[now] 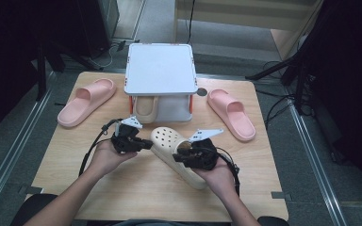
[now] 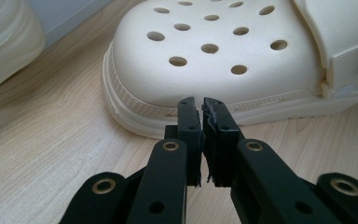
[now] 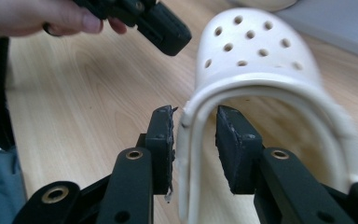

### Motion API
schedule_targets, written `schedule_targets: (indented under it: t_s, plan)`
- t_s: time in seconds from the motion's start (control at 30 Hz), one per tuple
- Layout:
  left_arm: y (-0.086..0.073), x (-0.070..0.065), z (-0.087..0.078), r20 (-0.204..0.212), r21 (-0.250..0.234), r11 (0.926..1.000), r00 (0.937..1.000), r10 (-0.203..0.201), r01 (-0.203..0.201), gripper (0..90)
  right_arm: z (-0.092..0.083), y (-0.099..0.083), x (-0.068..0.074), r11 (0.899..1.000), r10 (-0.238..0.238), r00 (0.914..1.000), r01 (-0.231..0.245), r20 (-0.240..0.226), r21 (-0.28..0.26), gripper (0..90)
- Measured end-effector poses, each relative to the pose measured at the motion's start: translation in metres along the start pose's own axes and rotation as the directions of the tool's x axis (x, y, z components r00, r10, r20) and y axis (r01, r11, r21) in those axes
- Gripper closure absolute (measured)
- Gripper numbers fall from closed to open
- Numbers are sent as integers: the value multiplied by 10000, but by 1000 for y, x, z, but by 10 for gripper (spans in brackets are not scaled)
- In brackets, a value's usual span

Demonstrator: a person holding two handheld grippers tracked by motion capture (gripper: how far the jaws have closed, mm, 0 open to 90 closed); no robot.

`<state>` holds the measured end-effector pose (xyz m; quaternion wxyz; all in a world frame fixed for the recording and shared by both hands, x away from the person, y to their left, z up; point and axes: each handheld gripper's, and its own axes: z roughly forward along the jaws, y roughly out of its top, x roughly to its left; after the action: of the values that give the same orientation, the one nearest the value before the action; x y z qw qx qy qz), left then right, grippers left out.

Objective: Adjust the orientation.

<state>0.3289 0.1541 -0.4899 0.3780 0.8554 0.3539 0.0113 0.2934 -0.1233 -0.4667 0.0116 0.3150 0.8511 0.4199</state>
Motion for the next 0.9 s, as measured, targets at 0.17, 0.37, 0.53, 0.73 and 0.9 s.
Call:
schedule_targets:
  t_s: [0.17, 0.37, 0.53, 0.73, 0.9]
  plan:
    - [1, 0, 2, -58, 109, 9999, 10000, 18, -17, 853, -24, 1, -11, 9995, 178, 9990, -168, 399, -269, 856]
    - [0, -2, 7, -57, 222, 9997, 10000, 73, -72, 853, -33, 0, -37, 9981, 569, 9925, -538, 1086, -310, 900]
    - [-2, -5, 13, -209, 153, 9999, 9998, -2, 6, 844, -25, 5, -53, 9986, 506, 9860, -470, 1588, -259, 900]
    - [-2, -5, 14, -257, 91, 10000, 9997, 11, -9, 851, -2, -2, -69, 9950, 398, 9850, -544, 1680, 835, 900]
    - [-2, -5, 15, -283, 24, 10000, 9996, -23, 23, 852, 2, -4, -69, 9930, 456, 9856, -625, 1631, 1004, 900]
